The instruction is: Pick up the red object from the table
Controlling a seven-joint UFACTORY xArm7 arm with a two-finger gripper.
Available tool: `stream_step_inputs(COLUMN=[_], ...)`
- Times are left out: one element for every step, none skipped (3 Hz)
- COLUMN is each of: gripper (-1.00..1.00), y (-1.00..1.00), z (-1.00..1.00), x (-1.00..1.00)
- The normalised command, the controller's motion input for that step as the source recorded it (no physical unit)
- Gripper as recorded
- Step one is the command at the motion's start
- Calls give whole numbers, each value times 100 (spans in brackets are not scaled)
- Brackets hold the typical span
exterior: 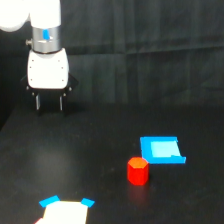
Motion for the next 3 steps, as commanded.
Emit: stream_step_inputs(gripper=[100,100,100], y=[-57,-83,-100], z=[-31,-20,-12], x=[99,100,100])
